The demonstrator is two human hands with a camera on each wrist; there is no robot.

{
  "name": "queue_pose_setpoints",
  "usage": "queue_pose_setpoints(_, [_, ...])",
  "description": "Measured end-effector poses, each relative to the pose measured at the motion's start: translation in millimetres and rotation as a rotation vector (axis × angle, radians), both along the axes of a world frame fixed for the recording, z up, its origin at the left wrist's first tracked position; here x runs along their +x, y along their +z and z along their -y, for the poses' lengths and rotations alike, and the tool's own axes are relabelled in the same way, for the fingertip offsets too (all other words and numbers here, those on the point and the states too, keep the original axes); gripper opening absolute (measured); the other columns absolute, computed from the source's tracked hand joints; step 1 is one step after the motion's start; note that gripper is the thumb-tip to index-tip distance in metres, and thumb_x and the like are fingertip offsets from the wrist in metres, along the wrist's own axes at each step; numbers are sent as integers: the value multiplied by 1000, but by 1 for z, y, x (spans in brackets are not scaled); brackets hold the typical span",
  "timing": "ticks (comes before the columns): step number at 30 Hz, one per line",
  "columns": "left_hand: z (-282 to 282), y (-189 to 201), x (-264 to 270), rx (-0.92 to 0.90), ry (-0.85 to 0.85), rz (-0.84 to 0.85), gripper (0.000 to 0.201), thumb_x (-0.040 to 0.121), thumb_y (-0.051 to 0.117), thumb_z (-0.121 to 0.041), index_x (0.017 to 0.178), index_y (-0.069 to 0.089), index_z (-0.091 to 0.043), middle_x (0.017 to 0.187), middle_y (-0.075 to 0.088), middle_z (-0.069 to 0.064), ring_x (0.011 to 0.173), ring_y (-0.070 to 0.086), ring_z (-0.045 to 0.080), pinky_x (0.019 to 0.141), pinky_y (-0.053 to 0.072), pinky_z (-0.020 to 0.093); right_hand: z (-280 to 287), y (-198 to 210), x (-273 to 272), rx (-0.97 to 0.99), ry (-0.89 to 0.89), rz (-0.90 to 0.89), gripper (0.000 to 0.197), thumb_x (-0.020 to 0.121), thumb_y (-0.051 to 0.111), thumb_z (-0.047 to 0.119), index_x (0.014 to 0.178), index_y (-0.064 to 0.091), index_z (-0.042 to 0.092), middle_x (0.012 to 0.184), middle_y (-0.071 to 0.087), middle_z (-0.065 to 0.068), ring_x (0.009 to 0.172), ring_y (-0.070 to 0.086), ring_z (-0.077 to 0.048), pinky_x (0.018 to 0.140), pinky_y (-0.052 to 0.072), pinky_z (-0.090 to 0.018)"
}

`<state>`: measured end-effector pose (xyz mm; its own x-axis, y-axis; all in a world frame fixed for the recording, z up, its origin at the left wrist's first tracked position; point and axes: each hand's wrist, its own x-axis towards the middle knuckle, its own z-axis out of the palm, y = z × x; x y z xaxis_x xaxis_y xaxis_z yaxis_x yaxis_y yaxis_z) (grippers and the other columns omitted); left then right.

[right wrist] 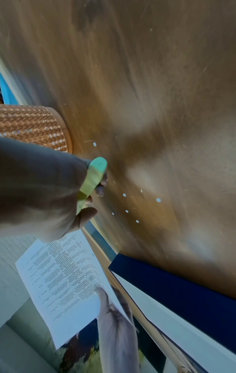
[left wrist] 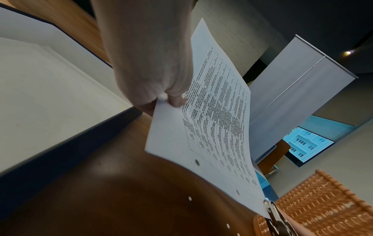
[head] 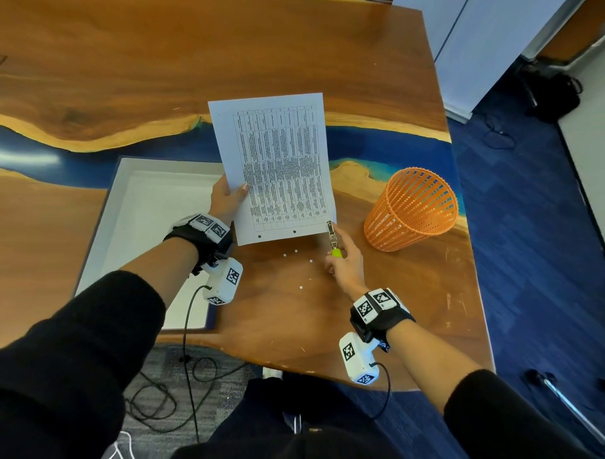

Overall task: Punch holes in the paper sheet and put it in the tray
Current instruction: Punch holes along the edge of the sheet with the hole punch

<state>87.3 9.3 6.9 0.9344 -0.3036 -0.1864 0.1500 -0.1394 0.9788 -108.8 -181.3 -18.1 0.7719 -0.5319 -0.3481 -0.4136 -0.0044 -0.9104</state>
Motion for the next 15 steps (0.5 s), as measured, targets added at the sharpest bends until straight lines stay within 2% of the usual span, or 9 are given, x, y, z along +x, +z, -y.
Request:
queue_pose_setpoints(3, [-2,1,-1,17,-9,7,43,94,56,-12,134,46,0,130,58,20,116,59,34,97,48,54,0,-5,-2,48,62,-21,90,58,52,-5,127,46,53,96,51,2,72,36,2,67,38,-20])
queue_pose_setpoints(5, [-2,0,-3,20,-15,15,42,94,55,-11,134,46,0,130,58,20,116,59,34,97,48,53,1,-5,-4,46,104,-45,93,56,51,-2,124,44,60,94,49,5,74,33,4,70,36,-20])
queue_pose_setpoints(7, [-1,-1,-5,20,-10,10,42,94,55,-10,133,47,0,130,58,20,116,59,34,98,48,52,3,-1,-8,34,138,-50,94,61,49,-12,131,42,51,82,53,11,66,39,-1,62,39,-20])
queue_pose_setpoints(8, [-1,-1,-6,20,-8,5,41,94,55,-10,133,47,0,130,58,20,116,59,34,98,48,52,4,1,-10,19,164,-50,95,63,47,-16,135,40,44,84,55,13,65,44,-4,59,40,-21])
queue_pose_setpoints(9, [0,-2,-7,20,-7,-2,40,94,55,-10,132,47,-1,130,58,20,115,59,34,98,48,52,5,2,-13,-2,193,-52,97,63,46,-18,138,38,42,96,56,15,74,49,-6,59,42,-22])
queue_pose_setpoints(11, [0,-2,-8,28,0,-15,39,94,55,-11,132,47,-3,129,58,19,114,60,33,98,48,52,8,1,-19,-57,257,-74,101,60,45,-15,139,33,47,119,47,21,105,48,-6,72,48,-30])
queue_pose_setpoints(12, [0,-3,-8,31,2,-17,39,94,55,-12,132,48,-3,129,59,18,114,60,33,98,48,52,10,1,-22,-95,288,-94,103,58,45,-13,138,31,51,124,43,23,114,45,-7,82,50,-35])
queue_pose_setpoints(14, [-2,-3,-7,33,-5,-18,39,94,56,-13,131,48,-4,129,59,18,114,60,33,98,47,55,14,1,-29,-161,334,-150,105,59,45,-11,136,26,58,131,42,21,119,45,-12,97,48,-43])
queue_pose_setpoints(15, [-3,-3,-6,36,-13,-13,39,94,56,-14,131,49,-5,129,59,18,115,60,34,98,46,56,17,1,-33,-187,341,-173,105,60,45,-10,134,24,61,136,43,17,119,48,-18,97,48,-45])
